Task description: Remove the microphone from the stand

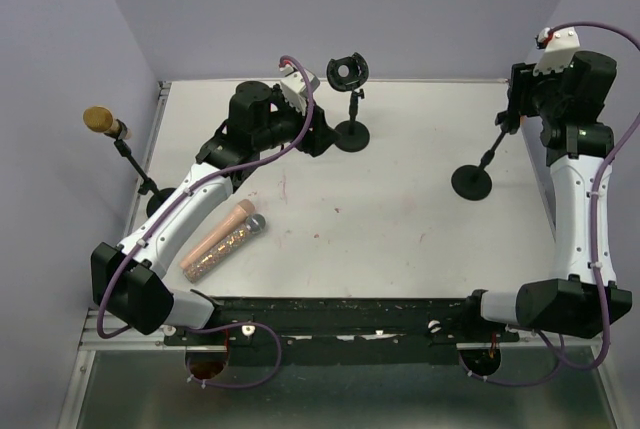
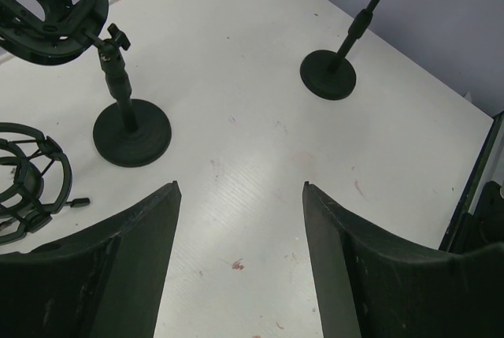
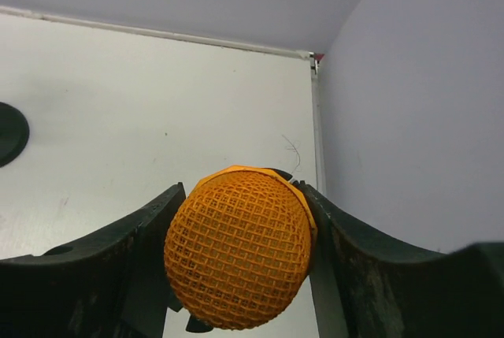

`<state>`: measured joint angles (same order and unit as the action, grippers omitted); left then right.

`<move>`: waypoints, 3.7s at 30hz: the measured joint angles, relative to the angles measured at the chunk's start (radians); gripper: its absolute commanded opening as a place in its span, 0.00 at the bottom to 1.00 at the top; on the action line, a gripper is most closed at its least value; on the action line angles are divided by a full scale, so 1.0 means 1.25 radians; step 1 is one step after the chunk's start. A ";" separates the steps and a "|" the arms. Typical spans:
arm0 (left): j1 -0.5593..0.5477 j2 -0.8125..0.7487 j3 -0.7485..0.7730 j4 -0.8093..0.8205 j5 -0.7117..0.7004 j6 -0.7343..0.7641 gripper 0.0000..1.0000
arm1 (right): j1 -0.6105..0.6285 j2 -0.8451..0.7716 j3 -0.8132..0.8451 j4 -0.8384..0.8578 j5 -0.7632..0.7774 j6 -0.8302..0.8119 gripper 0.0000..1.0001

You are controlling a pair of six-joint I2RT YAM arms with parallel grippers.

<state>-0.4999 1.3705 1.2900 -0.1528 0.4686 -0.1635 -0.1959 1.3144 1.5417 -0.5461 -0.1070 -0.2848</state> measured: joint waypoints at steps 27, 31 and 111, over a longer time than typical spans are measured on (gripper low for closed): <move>0.000 0.022 0.041 -0.007 0.162 0.117 0.76 | 0.306 0.055 -0.002 0.102 -0.710 0.073 0.40; 0.000 -0.011 0.041 -0.012 0.217 0.190 0.78 | 0.371 0.111 0.041 0.103 -0.762 0.030 0.45; -0.058 0.201 0.284 -0.028 0.323 0.284 0.76 | 0.439 0.006 -0.164 -0.019 -0.516 -0.102 1.00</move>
<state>-0.5724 1.6215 1.6444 -0.1883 0.8730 0.1921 0.3523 1.3224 1.3369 -0.5701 -0.7517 -0.4126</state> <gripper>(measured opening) 0.786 0.998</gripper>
